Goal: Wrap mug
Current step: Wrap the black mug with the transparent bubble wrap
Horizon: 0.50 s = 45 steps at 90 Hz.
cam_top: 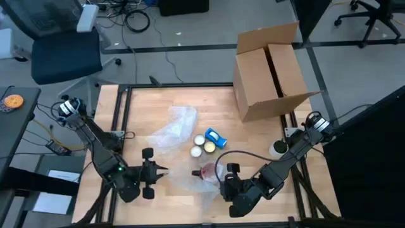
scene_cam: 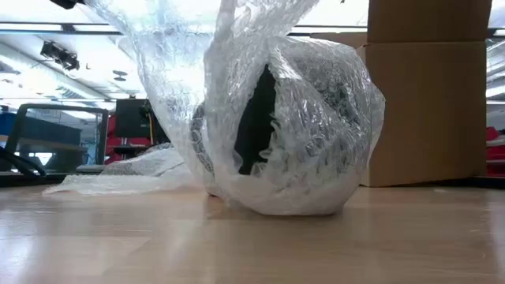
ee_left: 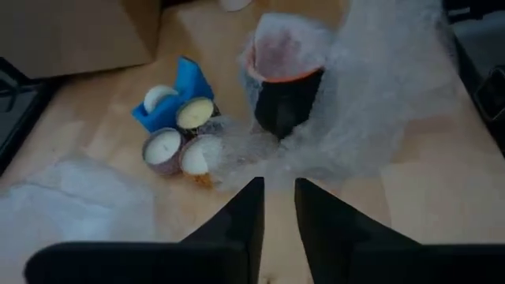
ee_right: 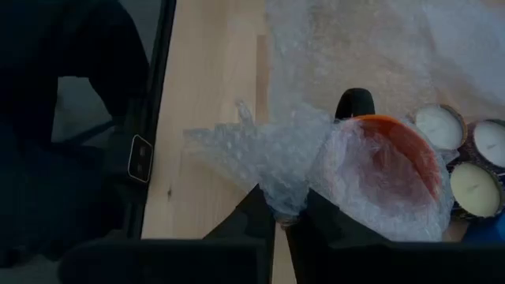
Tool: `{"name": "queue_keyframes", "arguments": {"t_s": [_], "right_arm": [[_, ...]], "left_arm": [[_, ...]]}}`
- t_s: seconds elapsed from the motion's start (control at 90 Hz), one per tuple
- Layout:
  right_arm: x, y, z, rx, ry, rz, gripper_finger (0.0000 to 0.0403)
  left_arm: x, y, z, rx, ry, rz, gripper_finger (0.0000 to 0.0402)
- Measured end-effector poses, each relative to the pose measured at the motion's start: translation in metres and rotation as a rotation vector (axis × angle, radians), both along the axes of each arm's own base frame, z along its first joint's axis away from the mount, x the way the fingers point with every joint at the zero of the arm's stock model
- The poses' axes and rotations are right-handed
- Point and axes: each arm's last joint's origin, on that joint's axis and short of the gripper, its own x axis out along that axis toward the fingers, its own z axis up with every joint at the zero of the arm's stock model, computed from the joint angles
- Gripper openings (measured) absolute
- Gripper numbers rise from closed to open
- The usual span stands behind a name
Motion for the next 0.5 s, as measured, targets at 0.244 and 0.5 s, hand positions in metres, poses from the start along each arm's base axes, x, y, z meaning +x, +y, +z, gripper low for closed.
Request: {"name": "queue_keyframes", "arguments": {"t_s": [0.244,0.5], "right_arm": [[0.000,0.000,0.000,0.000,0.000,-0.001,0.0000],[0.000,-0.001,0.000,-0.019,-0.012,-0.009,0.0000]], "left_arm": [[0.019,0.005,0.009,-0.008,-0.080,-0.017,0.0001],[0.046,0.018,0.020,-0.033,-0.168,-0.039,0.0000]]}}
